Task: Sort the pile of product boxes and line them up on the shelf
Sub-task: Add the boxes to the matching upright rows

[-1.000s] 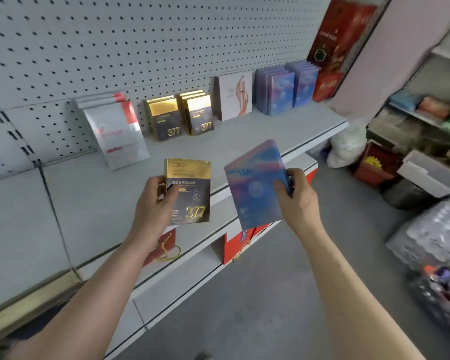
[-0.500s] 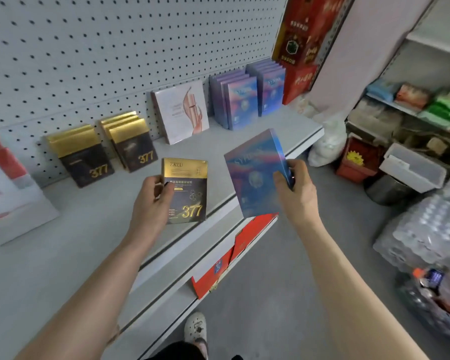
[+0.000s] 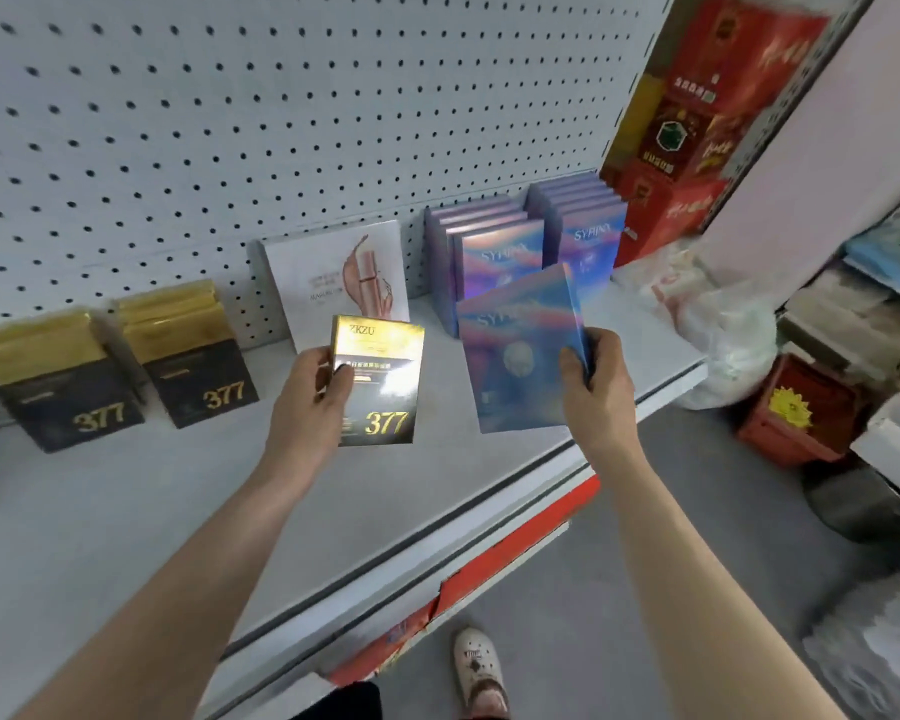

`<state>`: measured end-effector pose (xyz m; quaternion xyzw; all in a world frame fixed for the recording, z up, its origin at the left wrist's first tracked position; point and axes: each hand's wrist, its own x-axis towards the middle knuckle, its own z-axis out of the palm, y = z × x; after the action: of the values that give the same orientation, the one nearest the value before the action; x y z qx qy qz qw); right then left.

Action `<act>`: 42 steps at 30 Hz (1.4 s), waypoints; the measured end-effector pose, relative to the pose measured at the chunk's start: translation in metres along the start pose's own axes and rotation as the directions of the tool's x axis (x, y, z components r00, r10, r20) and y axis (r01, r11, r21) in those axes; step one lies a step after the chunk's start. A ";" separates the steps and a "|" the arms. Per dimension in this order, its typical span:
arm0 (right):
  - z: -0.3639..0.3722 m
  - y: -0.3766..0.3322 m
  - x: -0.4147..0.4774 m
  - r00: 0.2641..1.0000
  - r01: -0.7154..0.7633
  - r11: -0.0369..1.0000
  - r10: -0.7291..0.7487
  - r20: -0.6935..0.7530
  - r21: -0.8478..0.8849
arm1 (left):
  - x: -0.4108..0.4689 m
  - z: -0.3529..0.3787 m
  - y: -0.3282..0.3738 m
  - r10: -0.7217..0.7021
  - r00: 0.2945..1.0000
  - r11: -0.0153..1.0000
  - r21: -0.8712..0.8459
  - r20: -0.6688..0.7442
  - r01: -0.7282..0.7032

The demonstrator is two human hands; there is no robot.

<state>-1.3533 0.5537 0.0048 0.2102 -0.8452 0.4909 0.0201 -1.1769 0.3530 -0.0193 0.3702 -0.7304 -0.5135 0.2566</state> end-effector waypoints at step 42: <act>0.095 0.002 0.174 0.553 0.832 0.505 -0.726 0.409 -0.229 | -0.011 0.072 0.013 -0.296 0.873 0.940 -0.280 -0.389 0.194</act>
<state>-1.4959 0.4165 -0.0041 0.6246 -0.7314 0.2128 0.1720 -1.2284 0.4051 -0.0314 0.5304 -0.5384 -0.5307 0.3835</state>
